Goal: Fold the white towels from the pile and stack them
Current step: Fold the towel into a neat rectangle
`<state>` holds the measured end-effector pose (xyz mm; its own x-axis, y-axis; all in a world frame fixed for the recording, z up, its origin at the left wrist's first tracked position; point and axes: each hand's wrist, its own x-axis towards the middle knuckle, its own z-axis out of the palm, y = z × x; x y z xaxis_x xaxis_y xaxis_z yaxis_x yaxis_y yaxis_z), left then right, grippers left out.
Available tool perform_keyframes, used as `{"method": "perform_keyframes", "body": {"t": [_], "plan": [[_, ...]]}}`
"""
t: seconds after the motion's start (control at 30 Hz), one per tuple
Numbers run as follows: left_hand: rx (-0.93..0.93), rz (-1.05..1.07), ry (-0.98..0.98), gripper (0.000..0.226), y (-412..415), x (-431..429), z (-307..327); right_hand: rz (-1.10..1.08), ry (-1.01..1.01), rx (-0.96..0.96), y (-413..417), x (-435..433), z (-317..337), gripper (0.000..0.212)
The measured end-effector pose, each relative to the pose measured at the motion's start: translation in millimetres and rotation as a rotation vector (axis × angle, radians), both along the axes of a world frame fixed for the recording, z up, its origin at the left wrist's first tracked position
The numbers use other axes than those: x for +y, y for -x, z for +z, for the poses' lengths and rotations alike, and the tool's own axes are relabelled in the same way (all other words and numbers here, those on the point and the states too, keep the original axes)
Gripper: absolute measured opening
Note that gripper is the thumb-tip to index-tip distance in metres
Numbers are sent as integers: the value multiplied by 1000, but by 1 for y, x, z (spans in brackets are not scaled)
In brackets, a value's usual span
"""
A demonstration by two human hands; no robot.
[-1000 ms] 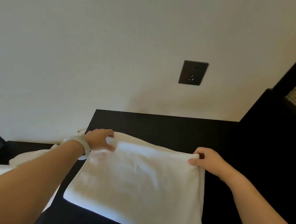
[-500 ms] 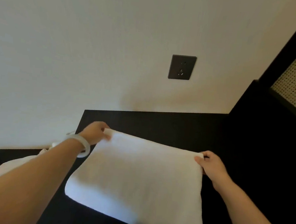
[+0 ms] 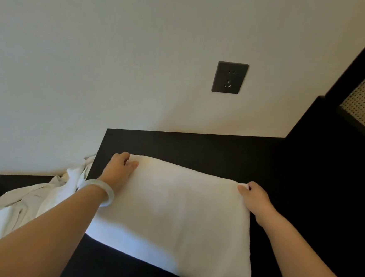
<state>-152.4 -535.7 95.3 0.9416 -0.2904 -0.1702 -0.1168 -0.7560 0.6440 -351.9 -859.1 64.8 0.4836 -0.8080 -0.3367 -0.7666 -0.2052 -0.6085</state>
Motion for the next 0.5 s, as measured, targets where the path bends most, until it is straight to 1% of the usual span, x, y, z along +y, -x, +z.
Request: {"method": "perform_keyframes", "body": {"t": [0.07, 0.13, 0.17, 0.2, 0.23, 0.27, 0.3, 0.33, 0.37, 0.4, 0.43, 0.47, 0.5], "plan": [[56, 15, -29, 19, 3, 6, 1, 15, -19, -59, -7, -2, 6, 7], [130, 75, -85, 44, 7, 16, 0, 58, -13, -114, -17, -2, 14, 8], [170, 115, -86, 51, 12, 22, 1, 87, -12, -141, -24, -1, 17, 7], [189, 151, -80, 52, 16, 29, -2, 115, -4, -153, -31, 2, 21, 4], [192, 178, -87, 50, 22, 36, -2, 144, 23, -144, -37, 5, 26, 1], [155, 196, -98, 44, 26, 42, -3, 189, 111, -109, -44, 10, 30, 4], [82, 211, -105, 35, 30, 47, -3, 244, 262, -70, -50, 16, 34, 11], [-16, 221, -80, 27, 34, 51, -2, 314, 438, -69, -57, 26, 37, 21], [-106, 218, -24, 25, 37, 51, 0, 407, 574, -143, -63, 40, 40, 30], [-164, 205, 51, 28, 40, 51, 2, 546, 620, -235, -68, 60, 42, 37], [-173, 198, 123, 32, 41, 49, 4, 724, 611, -275, -71, 81, 40, 42], [-151, 205, 188, 34, 41, 48, 5, 904, 611, -230, -73, 102, 35, 47], [-104, 225, 220, 34, 39, 46, 6, 1039, 633, -131, -73, 119, 26, 50]]}}
